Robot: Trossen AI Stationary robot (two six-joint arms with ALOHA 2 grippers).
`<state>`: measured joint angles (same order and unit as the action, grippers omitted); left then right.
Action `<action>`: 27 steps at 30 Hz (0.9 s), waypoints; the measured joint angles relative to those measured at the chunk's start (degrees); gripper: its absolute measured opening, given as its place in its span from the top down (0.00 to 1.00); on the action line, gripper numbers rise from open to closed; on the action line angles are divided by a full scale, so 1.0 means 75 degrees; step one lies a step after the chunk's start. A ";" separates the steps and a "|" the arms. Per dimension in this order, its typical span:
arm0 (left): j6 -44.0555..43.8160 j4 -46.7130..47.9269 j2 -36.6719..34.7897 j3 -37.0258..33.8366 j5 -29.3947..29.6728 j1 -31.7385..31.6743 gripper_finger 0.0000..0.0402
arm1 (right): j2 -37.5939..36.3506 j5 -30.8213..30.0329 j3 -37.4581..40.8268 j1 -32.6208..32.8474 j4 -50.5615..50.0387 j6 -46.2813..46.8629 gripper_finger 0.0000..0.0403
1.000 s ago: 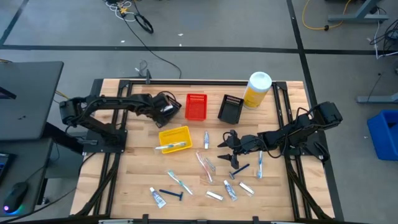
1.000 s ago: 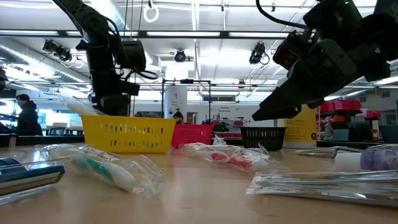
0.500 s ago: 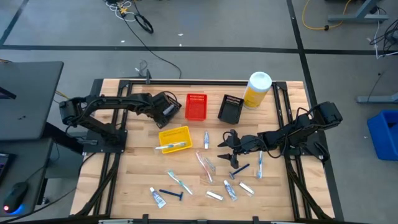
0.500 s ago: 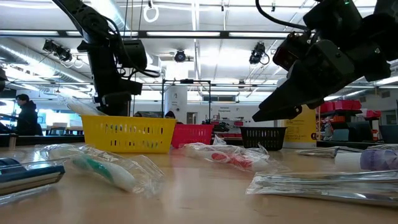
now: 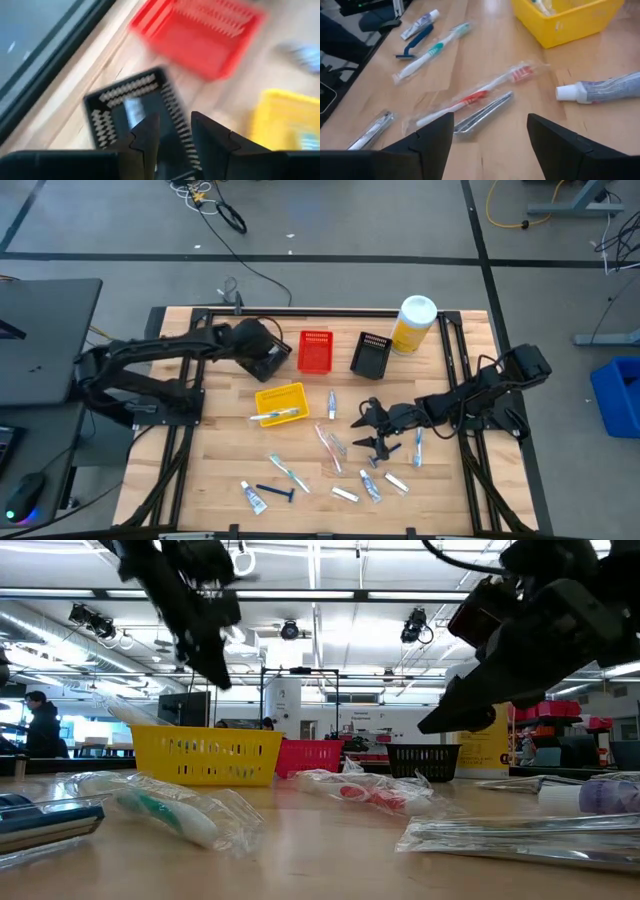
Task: Pick & Place Travel size toiletries
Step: Put the silver nail cutter into the red bin
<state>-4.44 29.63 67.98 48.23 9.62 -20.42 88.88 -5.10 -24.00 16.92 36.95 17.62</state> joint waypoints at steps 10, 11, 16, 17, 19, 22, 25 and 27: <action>-0.0057 -0.2447 -0.1620 -0.1272 -0.0196 0.1758 0.69 | 0.0056 -0.1123 -0.0957 0.0406 -0.1339 -0.0067 0.32; -0.0089 -0.2806 -0.1692 -0.1512 -0.0188 0.1937 0.69 | 0.0085 -0.1146 -0.1037 0.0435 -0.1432 -0.0055 0.32; -0.0146 -0.4391 -0.1763 -0.2471 -0.0178 0.2600 0.69 | 0.0376 -0.1232 -0.1343 0.0510 -0.1474 0.0129 0.35; -0.0147 -0.4641 -0.1762 -0.2626 -0.0157 0.2708 0.69 | 0.0421 -0.1281 -0.1350 0.0514 -0.1483 0.0219 0.36; -0.0148 -0.5123 -0.1752 -0.2916 0.0056 0.2942 0.69 | 0.0607 -0.1295 -0.1423 0.0514 -0.1469 0.0406 0.37; -0.0165 -0.5505 -0.1751 -0.3200 0.0560 0.3241 0.69 | 0.0920 -0.1295 -0.1492 0.0515 -0.1482 0.0673 0.38; -0.0355 -0.5494 -0.1751 -0.3301 0.0963 0.3454 0.69 | 0.1293 -0.1253 -0.1609 0.0520 -0.1481 0.0834 0.37; -0.0438 -0.5488 -0.1751 -0.3339 0.1049 0.3533 0.69 | 0.1570 -0.1237 -0.1720 0.0537 -0.1477 0.0920 0.36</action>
<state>-7.73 -11.53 54.85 23.18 17.49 6.07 100.66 -14.37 -36.90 20.95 25.87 24.52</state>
